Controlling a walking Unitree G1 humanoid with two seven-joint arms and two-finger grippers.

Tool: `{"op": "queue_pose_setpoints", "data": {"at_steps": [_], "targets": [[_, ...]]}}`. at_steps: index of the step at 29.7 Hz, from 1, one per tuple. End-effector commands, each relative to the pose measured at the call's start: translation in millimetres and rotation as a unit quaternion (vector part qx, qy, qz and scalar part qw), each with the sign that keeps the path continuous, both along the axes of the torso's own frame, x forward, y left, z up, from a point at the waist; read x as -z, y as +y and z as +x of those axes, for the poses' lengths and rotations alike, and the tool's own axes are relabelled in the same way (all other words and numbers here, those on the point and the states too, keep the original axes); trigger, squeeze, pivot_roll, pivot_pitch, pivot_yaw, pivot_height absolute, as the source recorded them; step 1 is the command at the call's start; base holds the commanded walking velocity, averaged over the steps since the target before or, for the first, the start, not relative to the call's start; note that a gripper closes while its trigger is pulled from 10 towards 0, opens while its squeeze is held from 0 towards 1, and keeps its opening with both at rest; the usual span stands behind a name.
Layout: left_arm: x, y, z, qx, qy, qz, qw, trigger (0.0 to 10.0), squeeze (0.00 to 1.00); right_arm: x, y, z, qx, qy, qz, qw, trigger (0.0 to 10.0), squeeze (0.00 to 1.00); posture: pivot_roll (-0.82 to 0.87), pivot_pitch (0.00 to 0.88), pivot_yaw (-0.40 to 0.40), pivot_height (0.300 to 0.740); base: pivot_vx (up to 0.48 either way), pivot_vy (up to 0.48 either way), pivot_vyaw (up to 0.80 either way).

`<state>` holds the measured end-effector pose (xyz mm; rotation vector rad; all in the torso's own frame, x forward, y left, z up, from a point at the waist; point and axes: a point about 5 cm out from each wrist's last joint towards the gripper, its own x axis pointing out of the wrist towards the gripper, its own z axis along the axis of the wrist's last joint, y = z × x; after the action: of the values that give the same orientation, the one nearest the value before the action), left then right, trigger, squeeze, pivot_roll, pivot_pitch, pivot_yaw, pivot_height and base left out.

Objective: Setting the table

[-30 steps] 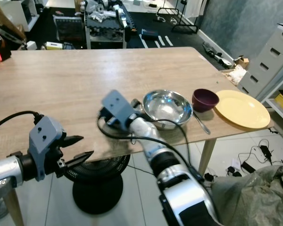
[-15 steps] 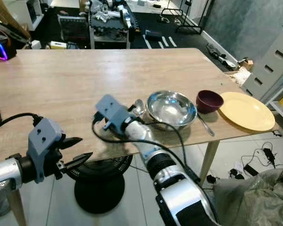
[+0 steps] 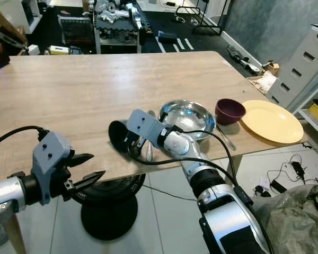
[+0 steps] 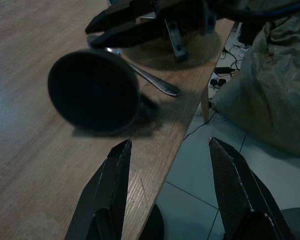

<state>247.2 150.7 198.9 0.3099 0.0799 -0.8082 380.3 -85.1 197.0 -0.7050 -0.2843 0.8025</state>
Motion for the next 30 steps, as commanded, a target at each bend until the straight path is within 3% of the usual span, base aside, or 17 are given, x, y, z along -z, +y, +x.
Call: {"op": "queue_pose_setpoints", "data": {"at_steps": [1, 8, 14, 16, 21, 24, 30], "targets": [[2, -2.4, -1.2, 0.010, 0.008, -0.001, 1.000, 10.0, 0.00, 0, -0.9, -4.4, -0.030, 0.025, 0.031, 0.999, 10.0, 0.00, 0.14, 0.068, 0.006, 0.740, 0.000, 0.000, 0.00], [3, -1.8, -0.8, 0.010, 0.008, 0.000, 1.000, 10.0, 0.00, -15, -8.3, -1.2, -0.026, 0.025, 0.082, 0.996, 10.0, 0.00, 0.14, 0.060, 0.007, 0.740, 0.000, 0.000, 0.00], [3, -2.7, -0.5, 0.013, 0.007, 0.000, 1.000, 10.0, 0.00, -23, -6.1, -8.4, -0.072, 0.036, 0.099, 0.992, 10.0, 0.00, 0.14, 0.056, 0.009, 0.740, 0.000, 0.000, 0.00], [2, -3.3, -0.3, 0.014, 0.007, 0.000, 1.000, 10.0, 0.00, -10, -2.3, -19.2, -0.109, 0.056, 0.053, 0.991, 10.0, 0.00, 0.13, 0.054, 0.011, 0.740, 0.000, 0.000, 0.00], [2, -3.0, 0.1, 0.014, 0.007, 0.000, 1.000, 10.0, 0.00, 10, 6.4, -38.5, -0.160, 0.081, -0.008, 0.984, 10.0, 0.00, 0.13, 0.055, 0.011, 0.740, 0.000, 0.000, 0.00], [3, -2.8, 0.1, 0.013, 0.007, 0.000, 1.000, 10.0, 0.00, 12, 16.6, -45.1, -0.157, 0.047, -0.044, 0.985, 10.0, 0.00, 0.13, 0.057, 0.011, 0.740, 0.000, 0.000, 0.00], [3, -3.2, -0.1, 0.014, 0.008, 0.000, 1.000, 10.0, 0.00, 3, 28.3, -46.5, -0.140, 0.029, -0.027, 0.989, 10.0, 0.00, 0.13, 0.058, 0.010, 0.740, 0.000, 0.000, 0.00]]}}
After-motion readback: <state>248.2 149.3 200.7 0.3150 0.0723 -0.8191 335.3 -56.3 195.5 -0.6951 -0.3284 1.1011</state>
